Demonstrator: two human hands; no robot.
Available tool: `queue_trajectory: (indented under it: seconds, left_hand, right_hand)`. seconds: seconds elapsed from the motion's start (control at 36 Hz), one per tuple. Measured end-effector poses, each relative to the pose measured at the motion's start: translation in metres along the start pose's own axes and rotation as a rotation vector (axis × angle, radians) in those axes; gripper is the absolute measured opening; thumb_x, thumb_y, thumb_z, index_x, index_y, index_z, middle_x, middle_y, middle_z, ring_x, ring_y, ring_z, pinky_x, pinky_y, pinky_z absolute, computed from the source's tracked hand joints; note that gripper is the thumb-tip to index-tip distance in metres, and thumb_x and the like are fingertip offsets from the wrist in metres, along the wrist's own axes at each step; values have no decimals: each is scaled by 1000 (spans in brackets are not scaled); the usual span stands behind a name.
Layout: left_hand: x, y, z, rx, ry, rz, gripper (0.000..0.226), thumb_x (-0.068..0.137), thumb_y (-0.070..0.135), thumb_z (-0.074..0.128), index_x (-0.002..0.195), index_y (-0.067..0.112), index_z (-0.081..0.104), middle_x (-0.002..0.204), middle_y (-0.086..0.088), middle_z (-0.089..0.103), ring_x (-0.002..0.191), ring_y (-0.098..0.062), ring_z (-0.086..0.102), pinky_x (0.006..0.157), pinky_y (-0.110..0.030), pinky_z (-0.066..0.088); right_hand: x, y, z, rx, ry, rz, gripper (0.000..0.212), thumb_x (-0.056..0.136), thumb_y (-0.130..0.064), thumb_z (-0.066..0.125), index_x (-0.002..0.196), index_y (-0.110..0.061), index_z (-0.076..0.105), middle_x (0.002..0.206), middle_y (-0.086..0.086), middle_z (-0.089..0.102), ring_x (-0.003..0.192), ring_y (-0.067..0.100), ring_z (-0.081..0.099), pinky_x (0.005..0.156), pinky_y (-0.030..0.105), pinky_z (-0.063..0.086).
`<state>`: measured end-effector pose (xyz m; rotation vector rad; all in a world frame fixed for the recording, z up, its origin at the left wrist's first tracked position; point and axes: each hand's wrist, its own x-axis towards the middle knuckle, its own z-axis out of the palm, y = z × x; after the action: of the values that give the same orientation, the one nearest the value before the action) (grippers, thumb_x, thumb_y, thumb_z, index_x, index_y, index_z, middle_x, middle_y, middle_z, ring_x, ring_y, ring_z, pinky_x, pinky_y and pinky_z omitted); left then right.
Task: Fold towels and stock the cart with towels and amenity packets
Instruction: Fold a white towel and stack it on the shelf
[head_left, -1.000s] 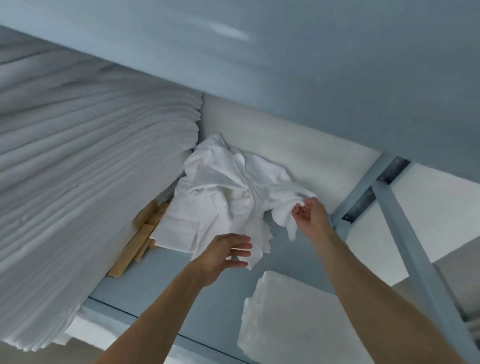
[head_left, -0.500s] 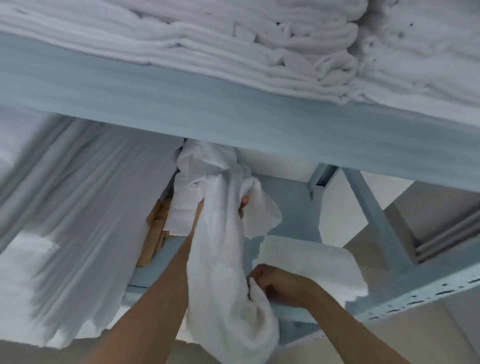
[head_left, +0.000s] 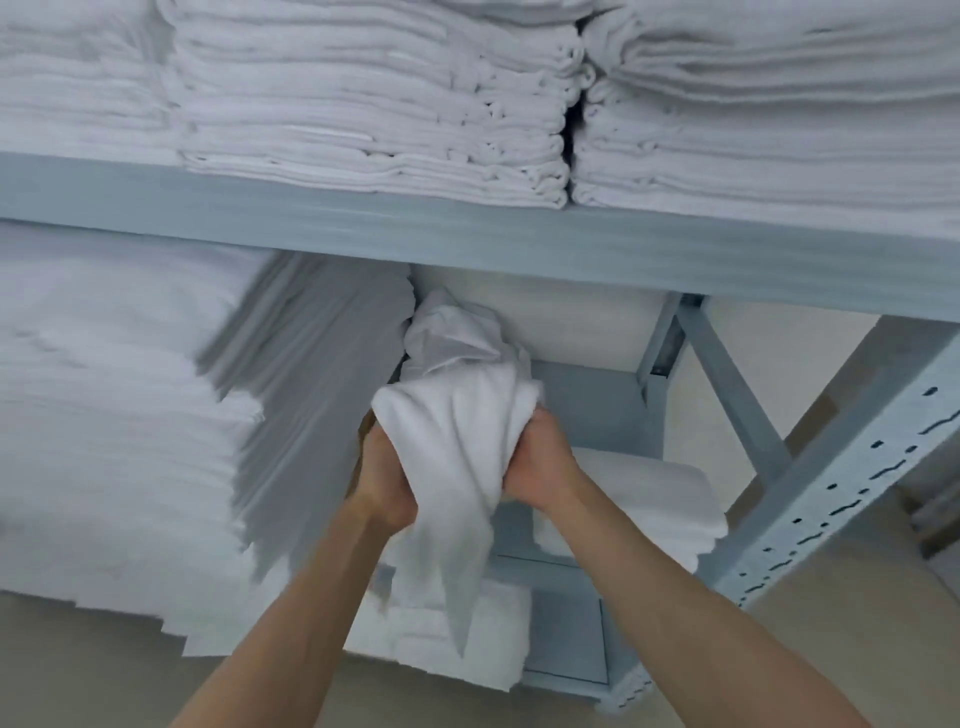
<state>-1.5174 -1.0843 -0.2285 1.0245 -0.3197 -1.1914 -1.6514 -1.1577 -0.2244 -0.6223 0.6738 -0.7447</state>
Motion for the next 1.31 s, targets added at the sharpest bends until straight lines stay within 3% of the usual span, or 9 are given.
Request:
queue_trajectory:
  seconds: [0.17,0.25,0.36,0.53,0.75,1.03,1.11,1.19,1.31]
  left_hand:
    - [-70,20,-14,-347,-87,71,57,102,44,36,138,3,55,144,-14,54,134,-34,50,115,-46,35]
    - [-104,24,-18,-225,-134,102,74,92,67,46,132,7,63,137,-15,61,129,-31,56,109,-45,42]
    - [-142,23,-18,160,-19,241,34,99,29,60,127,10,66,124,-10,70,119,-27,65,89,-35,57]
    - [-180,21,-32,203,195,243,41,95,26,66,131,8,59,124,-8,69,116,-23,65,104,-41,49]
    - [-202,22,-63,240,214,194,30,95,27,67,119,9,65,102,-8,77,100,-25,71,81,-38,59]
    - [-217,32,-120,307,157,73,29,94,28,68,81,20,43,60,2,72,55,-11,70,48,-25,53]
    - [-216,33,-141,382,136,44,22,93,32,69,89,18,53,77,-2,76,69,-14,74,54,-26,56]
    - [-211,42,-169,421,153,37,39,94,31,67,117,2,54,115,-11,68,103,-26,68,87,-40,58]
    - [-206,64,-208,510,249,57,46,95,25,67,121,-10,54,126,-24,63,117,-40,61,101,-47,48]
  right_hand:
    - [-51,-13,22,42,-239,-48,38,87,-30,63,115,-7,74,127,14,67,112,27,67,89,37,57]
    - [-77,-15,25,-25,-240,-44,35,96,-30,53,115,-7,73,125,14,68,113,28,66,91,37,56]
    - [-107,-6,22,-132,-256,21,44,101,-36,48,131,-7,62,129,13,66,119,29,62,96,40,51]
    - [-147,9,3,-192,-295,90,42,102,-37,45,131,-13,62,129,7,67,121,25,62,102,40,47]
    - [-182,29,-22,-141,-144,67,33,97,-29,53,95,-11,81,108,11,75,93,23,74,68,31,60]
    - [-204,77,-7,-276,29,146,31,99,-28,55,97,-7,77,104,13,75,87,24,73,71,32,59]
    - [-210,88,0,-373,75,183,26,97,-25,58,107,-6,73,107,12,74,90,24,71,78,33,57]
    - [-219,88,-8,-387,173,140,23,97,-20,56,101,-5,73,95,11,76,78,22,73,66,30,58]
    - [-235,75,-49,-378,553,-3,10,85,-7,60,93,-3,65,83,11,70,69,24,67,56,27,52]
